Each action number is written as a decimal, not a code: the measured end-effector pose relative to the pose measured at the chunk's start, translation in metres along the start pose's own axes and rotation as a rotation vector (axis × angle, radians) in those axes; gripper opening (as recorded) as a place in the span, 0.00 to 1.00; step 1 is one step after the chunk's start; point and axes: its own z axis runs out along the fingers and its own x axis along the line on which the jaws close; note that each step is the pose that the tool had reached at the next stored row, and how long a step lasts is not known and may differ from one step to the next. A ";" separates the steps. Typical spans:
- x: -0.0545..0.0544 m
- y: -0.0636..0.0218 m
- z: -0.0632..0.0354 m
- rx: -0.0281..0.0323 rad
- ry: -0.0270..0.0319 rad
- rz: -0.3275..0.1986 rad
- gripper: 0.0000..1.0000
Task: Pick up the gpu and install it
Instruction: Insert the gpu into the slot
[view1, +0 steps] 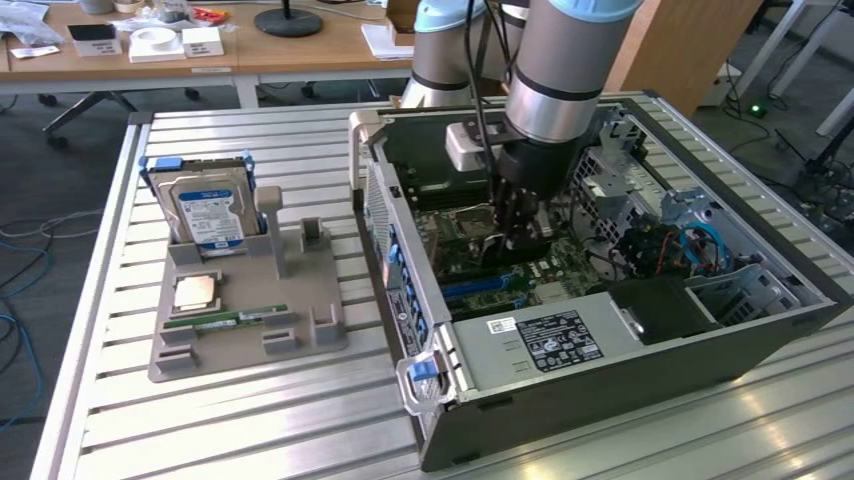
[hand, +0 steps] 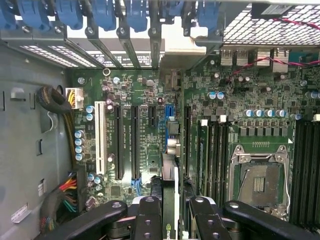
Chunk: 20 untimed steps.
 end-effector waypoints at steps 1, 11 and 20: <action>0.000 0.0007 0.0000 0.0000 0.0001 0.000 0.26; 0.001 0.0036 0.0000 0.0001 -0.0001 0.000 0.26; 0.001 0.0081 0.0000 0.0000 0.0000 0.000 0.26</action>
